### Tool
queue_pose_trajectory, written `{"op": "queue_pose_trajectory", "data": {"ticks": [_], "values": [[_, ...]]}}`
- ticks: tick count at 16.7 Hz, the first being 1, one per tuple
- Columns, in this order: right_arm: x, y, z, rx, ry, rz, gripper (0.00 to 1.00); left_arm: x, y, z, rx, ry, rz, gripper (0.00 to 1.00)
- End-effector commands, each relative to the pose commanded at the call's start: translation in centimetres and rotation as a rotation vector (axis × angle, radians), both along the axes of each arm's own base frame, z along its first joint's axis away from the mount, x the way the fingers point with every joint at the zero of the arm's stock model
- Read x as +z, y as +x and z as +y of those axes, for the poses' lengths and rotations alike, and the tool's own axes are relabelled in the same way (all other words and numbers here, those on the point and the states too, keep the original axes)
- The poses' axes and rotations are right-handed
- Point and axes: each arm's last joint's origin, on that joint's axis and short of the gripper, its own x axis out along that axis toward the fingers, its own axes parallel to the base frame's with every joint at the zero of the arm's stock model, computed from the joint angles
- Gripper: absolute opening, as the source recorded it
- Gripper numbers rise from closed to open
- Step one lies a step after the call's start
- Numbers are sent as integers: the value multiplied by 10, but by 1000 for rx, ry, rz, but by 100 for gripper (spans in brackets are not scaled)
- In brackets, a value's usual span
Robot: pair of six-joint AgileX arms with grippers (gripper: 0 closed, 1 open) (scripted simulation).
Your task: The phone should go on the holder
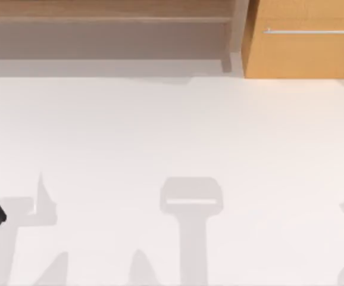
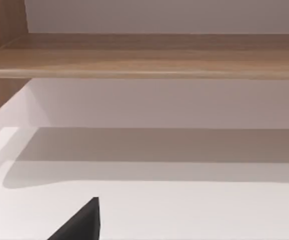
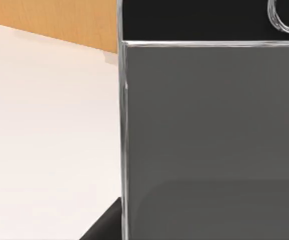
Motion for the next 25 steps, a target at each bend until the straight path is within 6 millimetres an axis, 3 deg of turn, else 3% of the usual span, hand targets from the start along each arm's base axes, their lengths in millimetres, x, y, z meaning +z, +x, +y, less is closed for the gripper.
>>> {"op": "queue_pose_trajectory", "data": {"ticks": [6,19,25], "values": [[-6,4,-2,9,24,-11,0,0,0,0,0,0,0,100],[-6,4,-2,9,24,-11,98,0,0,0,0,0,0,100],[-6,4,-2,9,24,-11,100,0,0,0,0,0,0,100]]}}
